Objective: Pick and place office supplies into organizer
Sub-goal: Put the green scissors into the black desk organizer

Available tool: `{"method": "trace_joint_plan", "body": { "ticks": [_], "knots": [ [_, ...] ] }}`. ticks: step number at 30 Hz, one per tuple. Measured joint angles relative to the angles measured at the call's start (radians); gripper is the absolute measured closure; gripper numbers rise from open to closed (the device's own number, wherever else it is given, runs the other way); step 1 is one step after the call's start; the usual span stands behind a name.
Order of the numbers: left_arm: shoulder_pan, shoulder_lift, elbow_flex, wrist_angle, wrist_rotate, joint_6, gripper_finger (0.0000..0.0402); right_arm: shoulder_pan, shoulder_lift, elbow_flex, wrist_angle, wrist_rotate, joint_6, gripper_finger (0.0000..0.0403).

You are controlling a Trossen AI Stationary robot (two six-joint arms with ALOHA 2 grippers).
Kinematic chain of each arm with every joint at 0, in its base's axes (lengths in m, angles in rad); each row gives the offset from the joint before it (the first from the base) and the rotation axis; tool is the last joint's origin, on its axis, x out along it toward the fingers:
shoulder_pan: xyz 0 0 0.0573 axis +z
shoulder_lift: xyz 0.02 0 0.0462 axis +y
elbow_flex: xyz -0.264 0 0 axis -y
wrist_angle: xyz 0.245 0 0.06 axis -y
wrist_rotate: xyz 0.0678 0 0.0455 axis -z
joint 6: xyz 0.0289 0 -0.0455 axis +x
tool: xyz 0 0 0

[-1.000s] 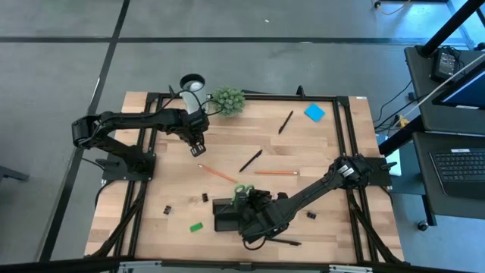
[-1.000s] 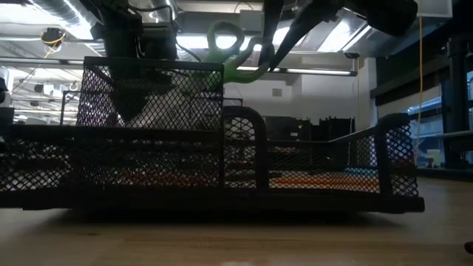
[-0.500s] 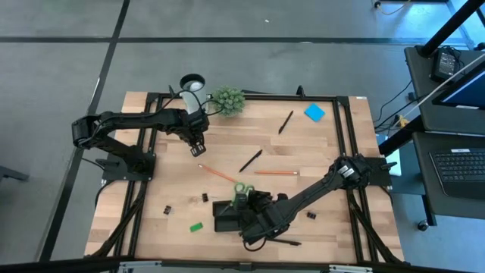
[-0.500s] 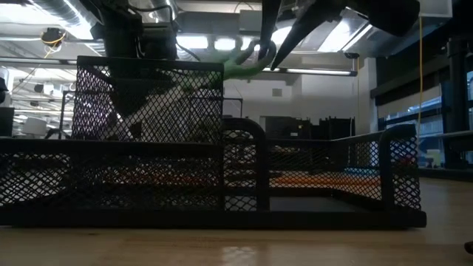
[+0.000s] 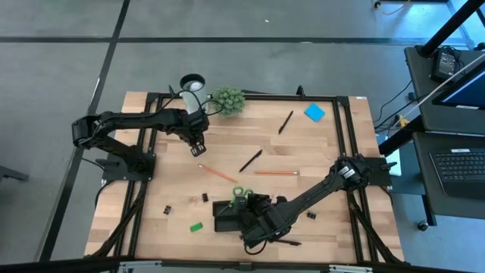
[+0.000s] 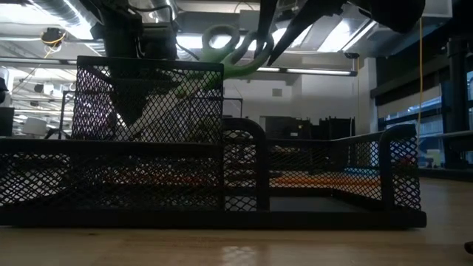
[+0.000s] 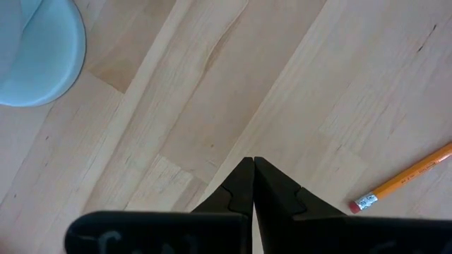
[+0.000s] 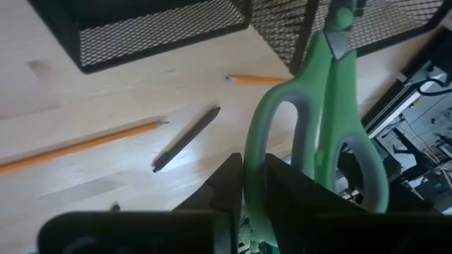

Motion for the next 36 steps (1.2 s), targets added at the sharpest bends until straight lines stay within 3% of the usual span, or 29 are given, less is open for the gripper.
{"method": "trace_joint_plan", "body": {
  "ticks": [9,21,36],
  "knots": [
    [0.0,0.0,0.0,0.0,0.0,0.0,0.0398,0.012,0.0,0.0,0.075,-0.001,0.0,0.0341],
    [0.0,0.0,0.0,0.0,0.0,0.0,0.0398,0.021,0.0,0.001,0.212,-0.087,0.001,0.0341],
    [0.0,0.0,0.0,-0.001,0.0,0.001,0.0398,0.02,0.0,0.001,0.222,-0.088,0.0,0.0339]
  ]
}}
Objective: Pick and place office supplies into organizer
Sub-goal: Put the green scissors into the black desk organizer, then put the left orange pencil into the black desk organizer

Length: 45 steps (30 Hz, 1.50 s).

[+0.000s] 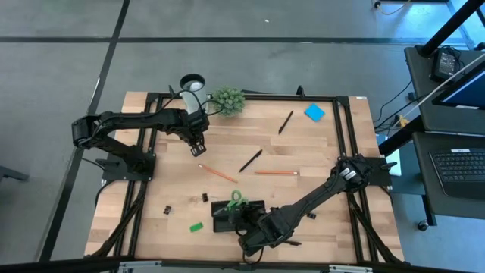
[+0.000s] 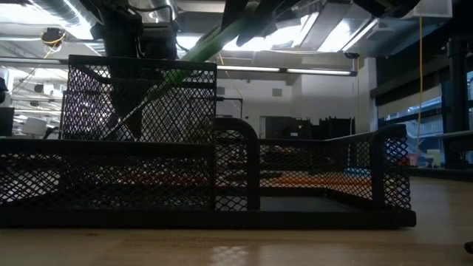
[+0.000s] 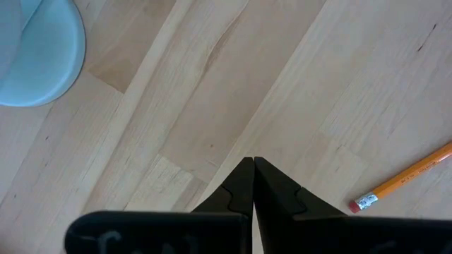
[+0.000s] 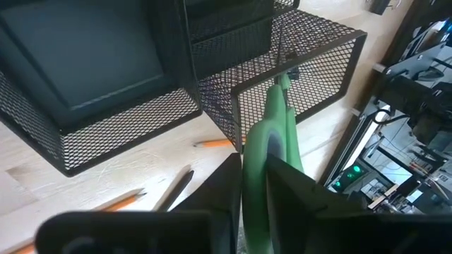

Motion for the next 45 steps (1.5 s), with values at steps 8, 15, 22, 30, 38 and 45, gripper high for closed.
{"method": "trace_joint_plan", "body": {
  "ticks": [8,15,22,30,38,45],
  "knots": [
    [0.0,0.0,0.0,0.0,0.0,0.0,0.0398,0.0,0.0,0.0,0.001,-0.002,-0.001,0.0304],
    [0.0,0.0,0.0,0.0,0.0,0.0,0.0398,0.001,0.0,0.007,-0.001,0.094,0.0,0.0289],
    [0.0,0.0,0.0,-0.001,0.0,0.002,0.0398,0.004,0.0,0.141,-0.012,0.124,0.127,0.029],
    [0.0,0.0,0.0,-0.004,0.0,0.002,0.0398,0.013,-0.021,0.302,0.034,0.118,0.352,0.029],
    [0.0,0.0,0.0,-0.007,0.004,0.002,0.0398,-0.001,-0.163,0.31,-0.023,0.012,0.872,0.029],
    [0.0,0.0,0.0,-0.001,0.01,0.01,0.0398,-0.064,-0.284,0.302,-0.177,-0.196,1.128,0.029]
  ]
}}
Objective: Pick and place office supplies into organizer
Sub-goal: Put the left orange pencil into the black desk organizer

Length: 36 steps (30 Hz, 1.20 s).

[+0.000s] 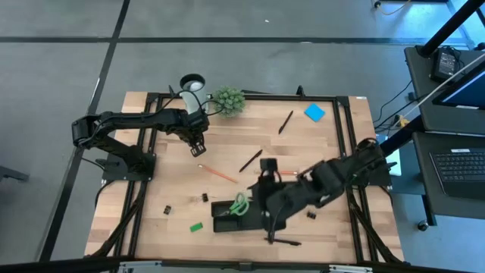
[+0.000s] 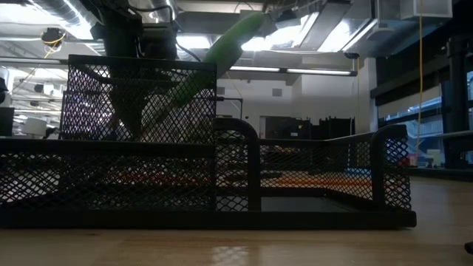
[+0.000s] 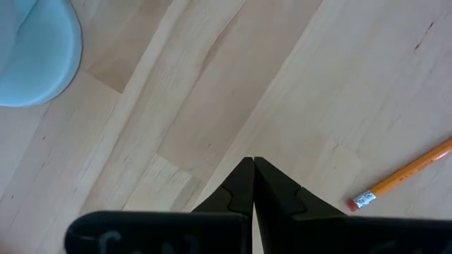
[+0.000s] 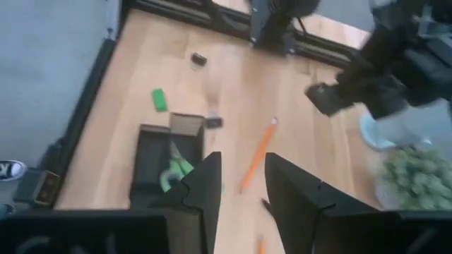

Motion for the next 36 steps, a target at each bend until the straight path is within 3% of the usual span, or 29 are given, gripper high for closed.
{"method": "trace_joint_plan", "body": {
  "ticks": [10,14,18,24,28,36],
  "knots": [
    [0.0,0.0,0.0,-0.003,0.002,0.012,0.0398,-0.155,-0.086,-0.002,-0.083,0.031,-0.092,0.029],
    [0.0,0.0,0.0,-0.003,0.008,0.019,0.0398,-0.259,-0.116,-0.008,-0.086,-0.035,-0.143,0.029],
    [0.0,0.0,0.0,-0.003,0.008,0.019,0.0398,-0.358,-0.14,-0.097,-0.023,-0.094,-0.178,0.029],
    [-0.009,0.0,0.0,-0.003,0.01,0.018,0.039,-0.482,-0.205,-0.426,0.211,-0.187,-0.23,0.029],
    [-0.02,0.0,0.0,-0.003,0.008,0.004,0.0383,-0.552,-0.298,-0.704,0.494,-0.311,-0.244,0.029],
    [-0.026,0.0,0.0,0.0,-0.002,-0.01,0.0373,-0.595,-0.473,-1.207,1.064,-0.393,-0.249,0.029]
  ]
}}
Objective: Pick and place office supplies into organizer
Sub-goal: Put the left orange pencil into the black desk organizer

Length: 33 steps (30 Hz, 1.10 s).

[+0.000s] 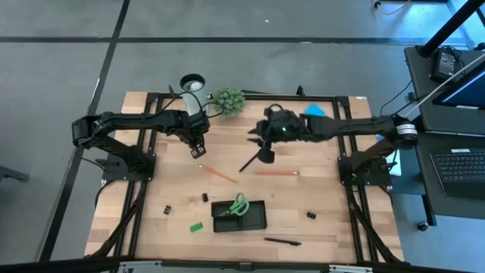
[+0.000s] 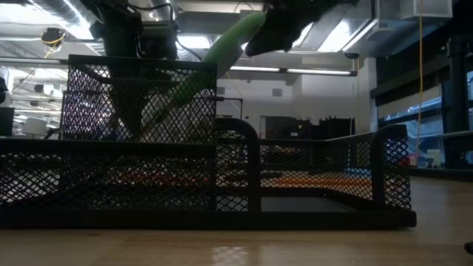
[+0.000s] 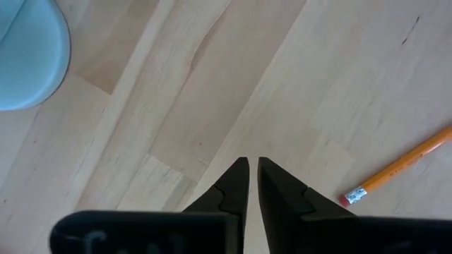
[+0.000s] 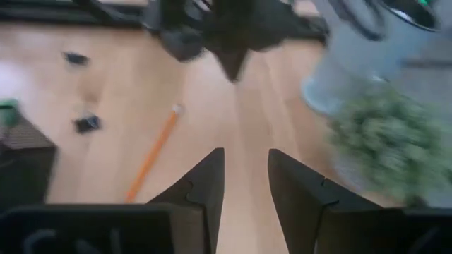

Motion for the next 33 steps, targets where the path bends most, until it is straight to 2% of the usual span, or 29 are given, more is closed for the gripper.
{"method": "trace_joint_plan", "body": {
  "ticks": [3,8,14,19,22,26,30,33],
  "knots": [
    [0.0,0.0,0.0,0.006,-0.003,0.0,0.0373,0.004,-0.012,-0.167,0.213,-0.038,0.015,0.029],
    [0.0,0.0,0.0,0.006,-0.007,0.001,0.0374,0.029,0.004,-0.378,0.495,-0.039,0.029,0.029],
    [0.0,0.0,0.0,0.011,-0.007,0.138,0.0371,0.051,0.053,-0.516,0.694,-0.038,0.06,0.029],
    [0.0,0.0,0.0,0.017,-0.007,0.273,0.037,0.075,0.14,-0.503,0.722,-0.04,0.031,0.029],
    [0.0,0.0,0.0,0.016,0.042,0.342,0.0361,0.082,0.2,-0.469,0.719,-0.039,0.013,0.029],
    [-0.011,0.0,0.0,0.012,0.13,0.377,0.0331,0.085,0.258,-0.425,0.721,-0.039,0.039,0.029],
    [-0.045,0.0,0.0,0.0,0.133,0.413,0.0293,0.096,0.298,-0.396,0.72,-0.039,0.038,0.029],
    [-0.093,0.0,0.0,-0.033,0.133,0.508,0.0274,0.103,0.312,-0.385,0.72,-0.041,0.036,0.029]
  ]
}}
